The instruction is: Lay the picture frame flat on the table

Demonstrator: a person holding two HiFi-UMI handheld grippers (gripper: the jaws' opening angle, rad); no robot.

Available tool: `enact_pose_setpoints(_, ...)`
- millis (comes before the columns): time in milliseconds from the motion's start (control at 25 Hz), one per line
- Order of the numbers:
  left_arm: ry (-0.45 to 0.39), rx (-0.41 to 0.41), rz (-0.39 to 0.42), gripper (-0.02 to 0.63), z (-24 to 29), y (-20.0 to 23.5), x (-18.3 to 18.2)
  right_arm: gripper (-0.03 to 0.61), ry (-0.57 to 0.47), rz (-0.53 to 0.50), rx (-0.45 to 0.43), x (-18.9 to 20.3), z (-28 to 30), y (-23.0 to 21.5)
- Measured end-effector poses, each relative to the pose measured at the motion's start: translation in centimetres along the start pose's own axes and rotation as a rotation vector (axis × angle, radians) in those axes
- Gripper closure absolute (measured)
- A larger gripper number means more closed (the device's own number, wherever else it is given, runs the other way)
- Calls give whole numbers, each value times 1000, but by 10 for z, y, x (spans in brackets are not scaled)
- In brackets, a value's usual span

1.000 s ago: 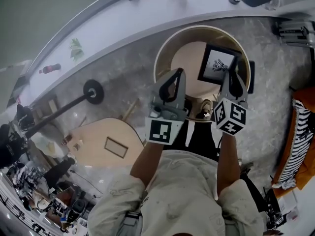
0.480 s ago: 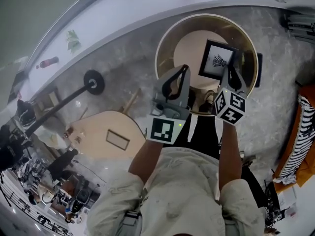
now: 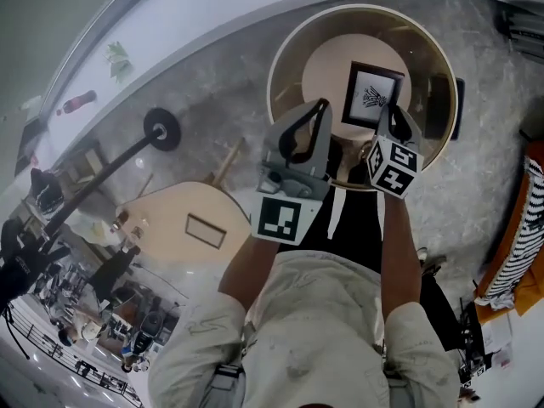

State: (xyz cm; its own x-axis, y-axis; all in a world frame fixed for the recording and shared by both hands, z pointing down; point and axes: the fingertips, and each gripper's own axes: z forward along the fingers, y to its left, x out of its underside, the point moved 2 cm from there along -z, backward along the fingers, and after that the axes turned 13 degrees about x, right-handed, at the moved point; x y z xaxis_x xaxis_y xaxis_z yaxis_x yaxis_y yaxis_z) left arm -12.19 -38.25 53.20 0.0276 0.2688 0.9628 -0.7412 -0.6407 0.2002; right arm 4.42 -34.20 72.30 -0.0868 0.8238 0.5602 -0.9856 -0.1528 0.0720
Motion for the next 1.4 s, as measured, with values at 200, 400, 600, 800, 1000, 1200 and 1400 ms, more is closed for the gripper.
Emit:
enact_pose_setpoints(200,2,-11,-6,611,1,4,10,508,51,-24,14,27,24,1)
enact_pose_setpoints(400,24,-10,-22,611,0,1,22,508,93,-36,17,47,37,-1)
enact_pose_setpoints(600,41,-8,-24,611,-3,3,33,508,134,-44,24,65,52,0)
enact_pose_setpoints(800,51,-6,-30,611,-4,4,40,508,172,-49,31,81,67,-1)
enact_pose_setpoints(1000,62,-2,-34,611,-5,6,46,508,210,-47,38,96,78,0)
enact_pose_setpoints(1200,75,11,-32,611,-3,5,52,508,246,-49,44,112,90,0)
enact_pose_setpoints(1400,81,9,-29,611,-3,6,56,508,275,-33,43,124,100,-1)
